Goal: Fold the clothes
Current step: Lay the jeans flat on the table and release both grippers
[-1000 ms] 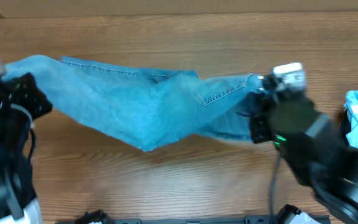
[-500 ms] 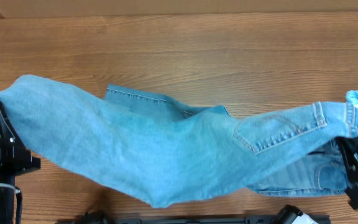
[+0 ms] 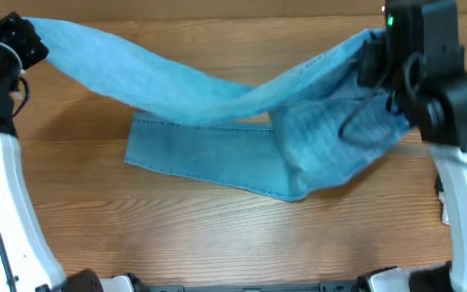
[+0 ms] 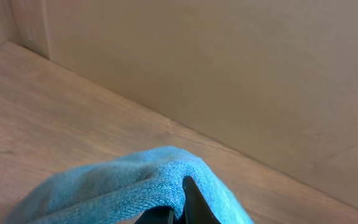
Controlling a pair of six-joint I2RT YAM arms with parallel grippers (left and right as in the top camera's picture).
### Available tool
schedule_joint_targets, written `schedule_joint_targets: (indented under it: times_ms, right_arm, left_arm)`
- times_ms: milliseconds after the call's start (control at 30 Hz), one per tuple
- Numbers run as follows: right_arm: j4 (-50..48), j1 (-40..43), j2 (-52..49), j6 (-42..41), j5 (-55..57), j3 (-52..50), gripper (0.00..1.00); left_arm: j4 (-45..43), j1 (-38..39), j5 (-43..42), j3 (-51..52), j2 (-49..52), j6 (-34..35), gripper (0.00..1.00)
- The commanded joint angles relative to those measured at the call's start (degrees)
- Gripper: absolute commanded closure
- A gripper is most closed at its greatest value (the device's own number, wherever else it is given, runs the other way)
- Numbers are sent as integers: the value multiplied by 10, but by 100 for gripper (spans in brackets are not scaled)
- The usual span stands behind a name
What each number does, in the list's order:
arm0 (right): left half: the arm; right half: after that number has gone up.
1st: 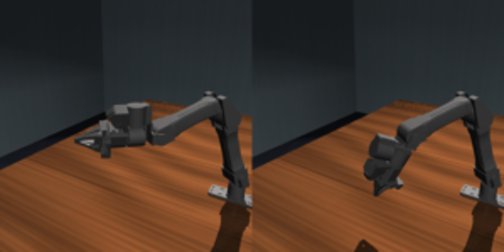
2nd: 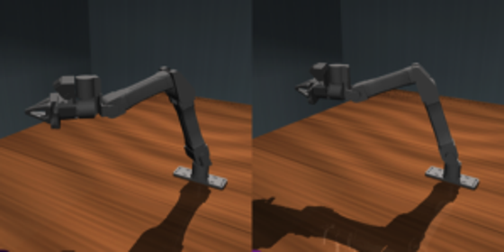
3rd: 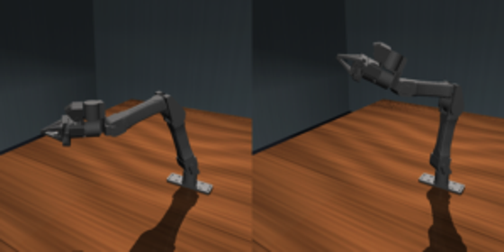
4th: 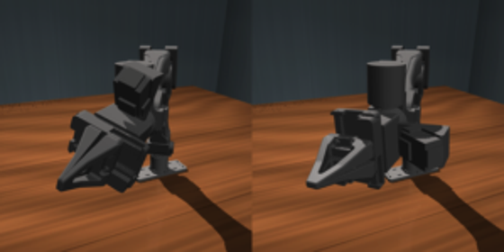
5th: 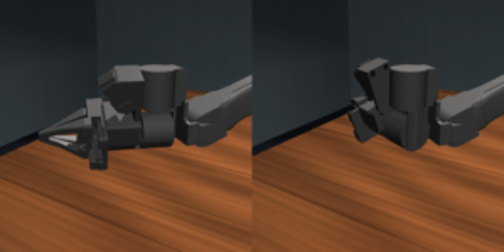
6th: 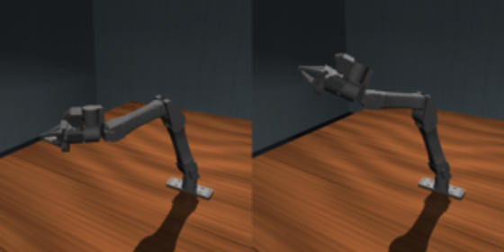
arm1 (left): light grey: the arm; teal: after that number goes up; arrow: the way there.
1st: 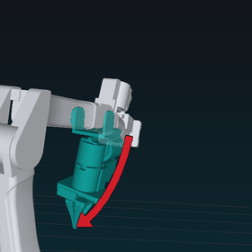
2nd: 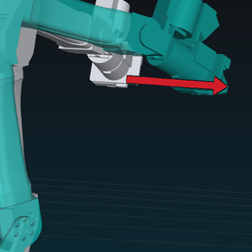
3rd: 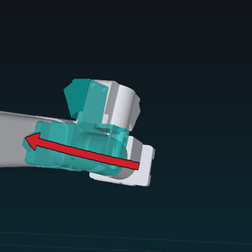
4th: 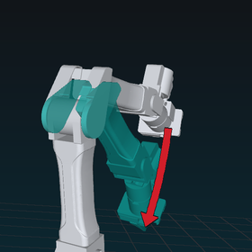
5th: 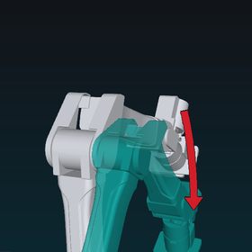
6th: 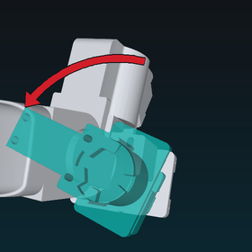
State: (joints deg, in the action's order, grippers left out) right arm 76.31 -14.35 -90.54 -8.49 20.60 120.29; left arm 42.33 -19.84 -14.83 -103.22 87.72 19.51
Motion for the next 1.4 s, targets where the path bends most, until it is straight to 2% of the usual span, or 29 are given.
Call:
schedule_joint_targets:
  times_ms: [0, 133, 300, 567, 600, 633, 667, 700, 733, 767, 800, 900, 967, 1033, 1100, 1133, 1200, 1267, 1300, 1333, 1367]
  right_arm:
    - [-47, 87, -66, 15, -64, 7, 96]
    - [-111, 152, -166, 28, -68, 7, 96]
    - [-145, 179, -223, 28, -68, 6, 96]
    - [-210, 180, -297, 29, -68, -1, 96]
    - [-223, 180, -301, 25, -68, -3, 96]
    - [-248, 180, -310, 25, -68, -3, 78]
    - [-271, 180, -317, 26, -68, -3, 51]
    - [-283, 180, -320, 25, -68, -3, 24]
    - [-284, 180, -321, 25, -68, -3, 10]
    - [-280, 182, -321, 25, -63, -3, 2]
    - [-274, 183, -321, 25, -63, -3, 0]
    - [-228, 192, -321, 25, -61, -3, 0]
    - [-193, 201, -321, 23, -62, -3, 0]
    - [-152, 202, -321, 23, -68, -3, 0]
    - [-102, 202, -321, 26, -92, -3, 0]
    - [-84, 202, -322, 26, -104, -3, 1]
    - [-61, 202, -327, 26, -119, -3, 3]
    - [-54, 202, -336, 26, -119, -3, 3]
    - [-47, 202, -342, 26, -129, -3, 3]
    - [-39, 202, -347, 26, -141, -3, 2]
    - [-31, 202, -351, 26, -144, -3, 2]
  left_arm:
    - [-47, 27, -2, -3, 50, -3, 96]
    - [-128, 90, 1, -3, 155, -4, 96]
    - [-192, 134, 40, -3, 240, -18, 96]
    - [-235, 147, 111, -3, 316, -15, 95]
    - [-235, 147, 135, -3, 321, -7, 92]
    - [-235, 146, 161, -3, 328, 3, 73]
    - [-235, 146, 175, -3, 335, 7, 62]
    - [-231, 145, 176, -3, 339, 12, 28]
    - [-219, 144, 172, -3, 340, 11, 17]
    - [-202, 143, 152, -4, 340, 11, 11]
    - [-189, 142, 141, -5, 340, 11, 7]
    - [-115, 142, 76, -5, 332, 11, 8]
    - [-63, 142, 73, -5, 313, 8, 9]
    - [-20, 143, 61, -5, 287, -14, 13]
    - [50, 146, 0, -5, 246, -40, 16]
    - [84, 149, -13, -5, 235, -44, 23]
    - [165, 166, -13, -5, 230, -68, 43]
    - [224, 192, -13, -4, 243, -110, 56]
    - [254, 212, -10, -3, 254, -124, 55]
    - [290, 227, 9, -3, 264, -117, 41]
    - [327, 234, 33, -3, 274, -80, 24]
